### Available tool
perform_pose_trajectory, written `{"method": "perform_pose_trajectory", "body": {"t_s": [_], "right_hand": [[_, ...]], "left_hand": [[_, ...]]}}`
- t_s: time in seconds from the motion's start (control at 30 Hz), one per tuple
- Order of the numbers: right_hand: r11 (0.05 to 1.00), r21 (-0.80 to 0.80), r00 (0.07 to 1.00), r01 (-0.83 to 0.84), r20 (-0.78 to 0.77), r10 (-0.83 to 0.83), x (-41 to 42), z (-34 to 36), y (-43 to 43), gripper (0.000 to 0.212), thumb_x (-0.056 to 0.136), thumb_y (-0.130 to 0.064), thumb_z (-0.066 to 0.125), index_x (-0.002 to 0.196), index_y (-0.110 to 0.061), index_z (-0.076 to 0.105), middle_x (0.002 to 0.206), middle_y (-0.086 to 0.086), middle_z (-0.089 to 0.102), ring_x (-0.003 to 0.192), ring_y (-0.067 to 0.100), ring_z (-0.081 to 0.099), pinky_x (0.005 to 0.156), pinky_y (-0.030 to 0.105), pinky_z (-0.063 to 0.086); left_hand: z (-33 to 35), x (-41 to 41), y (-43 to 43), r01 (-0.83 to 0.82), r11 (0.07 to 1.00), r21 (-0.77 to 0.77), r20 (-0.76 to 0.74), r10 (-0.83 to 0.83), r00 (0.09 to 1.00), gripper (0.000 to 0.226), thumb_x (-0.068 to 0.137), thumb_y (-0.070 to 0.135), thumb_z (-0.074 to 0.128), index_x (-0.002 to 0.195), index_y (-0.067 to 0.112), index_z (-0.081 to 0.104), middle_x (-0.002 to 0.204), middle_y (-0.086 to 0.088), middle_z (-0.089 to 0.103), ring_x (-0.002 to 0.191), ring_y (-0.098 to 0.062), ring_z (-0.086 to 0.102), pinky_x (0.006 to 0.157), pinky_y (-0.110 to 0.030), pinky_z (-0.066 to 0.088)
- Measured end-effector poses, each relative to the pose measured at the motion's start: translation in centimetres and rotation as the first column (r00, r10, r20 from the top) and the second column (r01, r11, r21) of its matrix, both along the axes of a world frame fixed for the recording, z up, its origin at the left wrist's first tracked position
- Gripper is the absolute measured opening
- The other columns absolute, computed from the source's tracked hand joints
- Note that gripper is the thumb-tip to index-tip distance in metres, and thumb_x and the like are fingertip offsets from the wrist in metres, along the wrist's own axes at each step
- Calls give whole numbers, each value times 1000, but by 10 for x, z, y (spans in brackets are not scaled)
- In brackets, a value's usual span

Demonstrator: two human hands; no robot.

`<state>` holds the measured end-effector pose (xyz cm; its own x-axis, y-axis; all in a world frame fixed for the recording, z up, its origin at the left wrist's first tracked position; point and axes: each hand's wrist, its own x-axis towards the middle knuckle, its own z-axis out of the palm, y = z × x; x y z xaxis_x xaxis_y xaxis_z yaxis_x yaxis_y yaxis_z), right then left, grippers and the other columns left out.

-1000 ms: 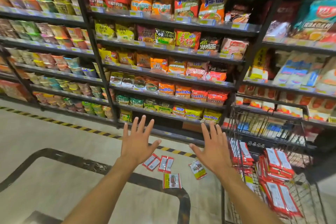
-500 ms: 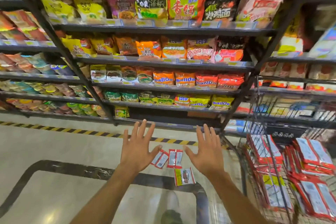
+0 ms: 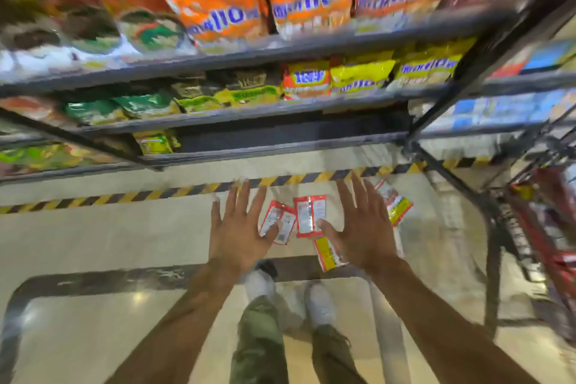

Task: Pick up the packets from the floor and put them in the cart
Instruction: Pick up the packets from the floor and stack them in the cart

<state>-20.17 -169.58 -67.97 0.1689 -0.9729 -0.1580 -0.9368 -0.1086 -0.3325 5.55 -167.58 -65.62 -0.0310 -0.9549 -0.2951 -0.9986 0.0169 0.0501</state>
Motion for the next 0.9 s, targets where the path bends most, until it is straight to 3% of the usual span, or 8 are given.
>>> {"method": "perform_pose_trajectory", "body": {"t_s": [0.27, 0.4, 0.5, 0.6, 0.73, 0.8, 0.9], "right_hand": [[991, 128, 998, 49, -56, -43, 25, -241, -4, 89, 87, -69, 49, 157, -14, 44, 162, 22, 41, 149, 45, 38, 119, 60, 35], [955, 277, 993, 110, -62, -97, 38, -362, 3, 93, 86, -71, 46, 158, -11, 41, 160, 26, 41, 146, 50, 40, 116, 60, 36], [860, 456, 971, 232, -54, -233, 52, -432, -3, 91, 88, -62, 67, 158, -15, 34, 159, 20, 40, 145, 45, 38, 115, 60, 40], [716, 567, 887, 406, -58, -457, 61, -496, -16, 90, 85, -57, 77, 152, -13, 37, 148, 18, 46, 138, 41, 45, 109, 51, 42], [579, 595, 754, 557, -70, -654, 67, -552, -22, 88, 76, -53, 88, 140, -12, 44, 137, 10, 57, 124, 31, 60, 104, 45, 52], [531, 610, 691, 588, -39, -721, 67, -563, -22, 72, 79, -44, 88, 132, -12, 52, 129, 5, 67, 113, 25, 68, 98, 43, 58], [505, 652, 669, 566, -6, -743, 66, -557, -23, 36, 88, -33, 83, 114, -12, 70, 112, 0, 74, 101, 20, 73, 85, 32, 59]], "left_hand": [[-257, 22, 9, 35, 991, 129, -49, -29, 998, 83, 88, 71, 39, 153, 20, 52, 157, -19, 49, 143, -40, 49, 112, -64, 38], [-373, 39, 17, -51, 960, 276, -53, 68, 996, 95, 84, 78, 30, 162, 24, 36, 164, -19, 38, 149, -40, 39, 120, -61, 29], [-459, 51, 5, -206, 882, 425, -53, 251, 967, 92, 89, 72, 55, 162, 25, 26, 162, -14, 39, 147, -37, 40, 119, -53, 33], [-529, 54, -7, -411, 779, 473, -105, 513, 852, 90, 84, 65, 72, 153, 21, 36, 146, -12, 50, 134, -36, 52, 105, -50, 47], [-580, 49, -7, -550, 700, 455, -113, 658, 744, 93, 76, 57, 85, 146, 18, 37, 139, -10, 50, 131, -33, 50, 105, -48, 45], [-587, 52, -3, -578, 648, 495, -206, 734, 647, 82, 71, 46, 92, 133, 21, 44, 128, -2, 62, 120, -28, 61, 104, -48, 51], [-572, 59, 3, -532, 563, 633, -343, 820, 459, 46, 74, 29, 93, 108, 26, 64, 102, 11, 71, 99, -17, 72, 95, -41, 60]]}}
